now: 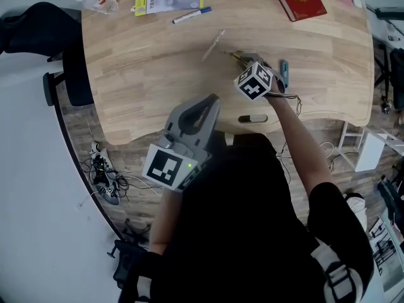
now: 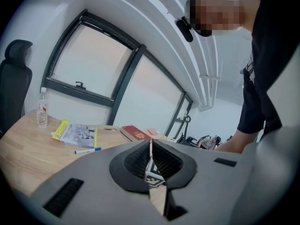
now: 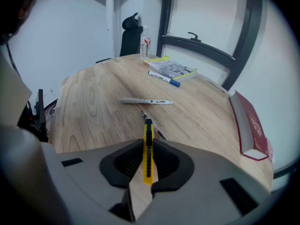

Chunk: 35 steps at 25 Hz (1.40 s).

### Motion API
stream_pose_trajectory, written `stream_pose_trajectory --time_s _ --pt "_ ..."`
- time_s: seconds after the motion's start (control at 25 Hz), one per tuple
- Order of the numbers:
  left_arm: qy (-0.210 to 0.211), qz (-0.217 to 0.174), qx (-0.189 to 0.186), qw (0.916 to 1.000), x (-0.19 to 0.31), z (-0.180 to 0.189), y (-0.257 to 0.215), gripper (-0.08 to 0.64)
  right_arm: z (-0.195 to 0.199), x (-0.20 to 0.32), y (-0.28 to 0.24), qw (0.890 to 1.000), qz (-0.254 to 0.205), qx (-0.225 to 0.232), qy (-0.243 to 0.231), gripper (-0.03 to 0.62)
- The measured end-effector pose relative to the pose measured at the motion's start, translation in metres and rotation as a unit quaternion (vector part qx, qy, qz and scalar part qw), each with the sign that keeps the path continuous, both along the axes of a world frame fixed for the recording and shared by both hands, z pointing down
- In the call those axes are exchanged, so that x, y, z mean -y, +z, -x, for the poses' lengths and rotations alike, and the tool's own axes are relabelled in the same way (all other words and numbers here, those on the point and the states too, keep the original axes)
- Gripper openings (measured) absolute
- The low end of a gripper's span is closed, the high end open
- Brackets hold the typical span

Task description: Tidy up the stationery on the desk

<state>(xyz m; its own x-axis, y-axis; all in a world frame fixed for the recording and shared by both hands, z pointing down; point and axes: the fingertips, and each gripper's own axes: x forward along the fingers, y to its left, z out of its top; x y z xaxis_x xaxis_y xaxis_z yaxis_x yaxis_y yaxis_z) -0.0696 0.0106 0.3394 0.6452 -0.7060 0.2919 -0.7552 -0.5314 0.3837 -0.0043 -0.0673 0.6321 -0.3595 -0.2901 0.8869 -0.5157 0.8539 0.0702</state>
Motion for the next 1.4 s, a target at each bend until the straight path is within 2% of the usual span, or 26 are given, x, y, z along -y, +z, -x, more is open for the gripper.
stream_pose_trajectory --time_s 0.12,0.32,0.52,0.72,0.88,1.04,1.2,1.4 --pt "0.006 -0.003 -0.003 1.0000 0.000 -0.006 -0.003 0.041 -0.009 0.001 -0.017 0.998 -0.004 0.024 0.061 0.077" --pt "0.022 -0.007 -0.007 0.9997 -0.001 -0.019 -0.005 0.041 -0.039 0.000 -0.033 0.985 -0.005 0.042 0.170 0.077" --pt "0.027 -0.008 -0.012 0.9995 -0.003 -0.027 -0.004 0.041 -0.082 -0.007 -0.028 0.961 0.007 0.034 0.273 0.077" --pt "0.033 -0.005 -0.010 0.9994 -0.006 -0.031 -0.003 0.041 -0.116 -0.018 -0.004 0.934 0.034 0.027 0.354 0.077" --pt "0.031 -0.004 -0.010 0.9995 -0.006 -0.029 -0.003 0.041 -0.126 -0.024 0.010 0.924 0.042 0.010 0.379 0.077" --pt "0.027 -0.002 -0.008 0.9996 -0.007 -0.025 -0.001 0.041 -0.125 -0.028 0.018 0.915 0.055 0.015 0.400 0.077" --pt "0.024 -0.001 -0.008 0.9997 -0.007 -0.023 -0.001 0.041 -0.125 -0.027 0.018 0.917 0.045 0.008 0.395 0.078" --pt "0.023 -0.004 -0.010 0.9997 -0.006 -0.021 -0.002 0.041 -0.122 -0.026 0.016 0.920 0.050 0.015 0.387 0.124"
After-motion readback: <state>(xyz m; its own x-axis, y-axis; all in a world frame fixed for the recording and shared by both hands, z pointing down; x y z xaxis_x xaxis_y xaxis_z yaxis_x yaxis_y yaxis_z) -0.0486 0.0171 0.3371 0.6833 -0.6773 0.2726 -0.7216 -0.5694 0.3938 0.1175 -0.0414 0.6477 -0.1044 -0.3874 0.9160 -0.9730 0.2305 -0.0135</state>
